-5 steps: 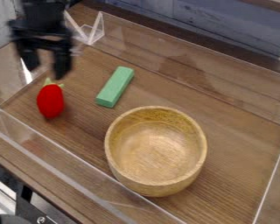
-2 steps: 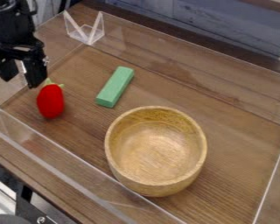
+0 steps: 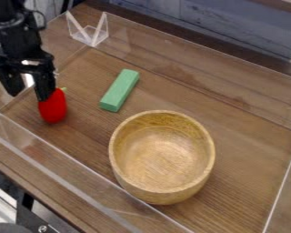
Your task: Move the red object to the right side of the table
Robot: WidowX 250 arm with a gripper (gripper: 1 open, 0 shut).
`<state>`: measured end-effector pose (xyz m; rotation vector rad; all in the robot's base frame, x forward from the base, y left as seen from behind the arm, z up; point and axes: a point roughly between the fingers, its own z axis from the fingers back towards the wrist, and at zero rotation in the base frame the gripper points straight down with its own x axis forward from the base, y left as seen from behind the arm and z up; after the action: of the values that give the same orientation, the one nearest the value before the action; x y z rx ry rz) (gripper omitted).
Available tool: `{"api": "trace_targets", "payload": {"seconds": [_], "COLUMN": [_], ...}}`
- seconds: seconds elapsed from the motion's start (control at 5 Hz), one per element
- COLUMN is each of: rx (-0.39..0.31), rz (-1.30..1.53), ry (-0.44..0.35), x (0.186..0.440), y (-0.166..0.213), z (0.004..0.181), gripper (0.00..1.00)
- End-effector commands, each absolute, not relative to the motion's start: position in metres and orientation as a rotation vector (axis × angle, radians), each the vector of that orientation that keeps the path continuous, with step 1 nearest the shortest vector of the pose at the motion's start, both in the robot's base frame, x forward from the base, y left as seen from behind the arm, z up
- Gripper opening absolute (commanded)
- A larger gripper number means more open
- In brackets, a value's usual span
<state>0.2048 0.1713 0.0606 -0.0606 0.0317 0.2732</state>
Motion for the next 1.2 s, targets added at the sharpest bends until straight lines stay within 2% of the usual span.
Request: {"api": "trace_targets", "payload": {"seconds": [0.0, 0.4, 0.8, 1.0], "rx": [-0.031, -0.029, -0.025, -0.020], "rz": [0.272, 0.335, 0.309, 0.334], "ry": [-0.026, -0.037, -0.053, -0.054], "x": [0.225, 0.205, 0.215, 0.222], "y": [0.178, 0.185, 0.171, 0.180], "z": [0.062, 0.066, 0.045, 0.047], "gripper": [1.00, 1.00, 1.00, 1.00]}}
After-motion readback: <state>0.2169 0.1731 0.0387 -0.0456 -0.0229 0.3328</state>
